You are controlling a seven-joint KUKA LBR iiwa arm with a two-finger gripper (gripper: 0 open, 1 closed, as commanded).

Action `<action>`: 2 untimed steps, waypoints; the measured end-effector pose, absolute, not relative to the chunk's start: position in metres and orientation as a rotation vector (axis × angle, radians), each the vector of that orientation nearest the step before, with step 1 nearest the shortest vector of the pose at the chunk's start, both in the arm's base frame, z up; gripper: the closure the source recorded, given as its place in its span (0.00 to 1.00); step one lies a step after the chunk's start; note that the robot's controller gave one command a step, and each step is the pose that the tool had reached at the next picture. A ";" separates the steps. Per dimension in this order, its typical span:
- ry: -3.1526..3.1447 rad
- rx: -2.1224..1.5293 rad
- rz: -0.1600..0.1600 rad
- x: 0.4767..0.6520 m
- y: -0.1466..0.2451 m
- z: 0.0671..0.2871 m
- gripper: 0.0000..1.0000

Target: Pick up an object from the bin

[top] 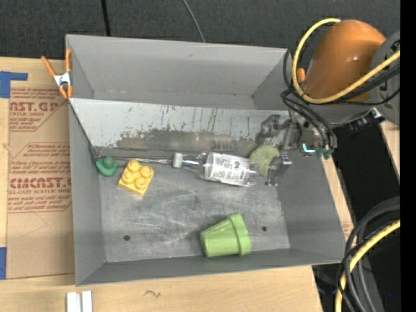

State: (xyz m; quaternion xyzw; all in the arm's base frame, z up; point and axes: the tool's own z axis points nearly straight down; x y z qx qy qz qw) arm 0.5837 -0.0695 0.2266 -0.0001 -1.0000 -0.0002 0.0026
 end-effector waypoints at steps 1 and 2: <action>-3.144 0.002 0.001 0.585 -0.069 0.231 0.00; -3.143 -0.161 -0.001 0.588 -0.061 0.181 0.00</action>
Offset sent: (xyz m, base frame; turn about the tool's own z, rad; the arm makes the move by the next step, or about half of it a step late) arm 0.0071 0.0273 -0.1566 0.3188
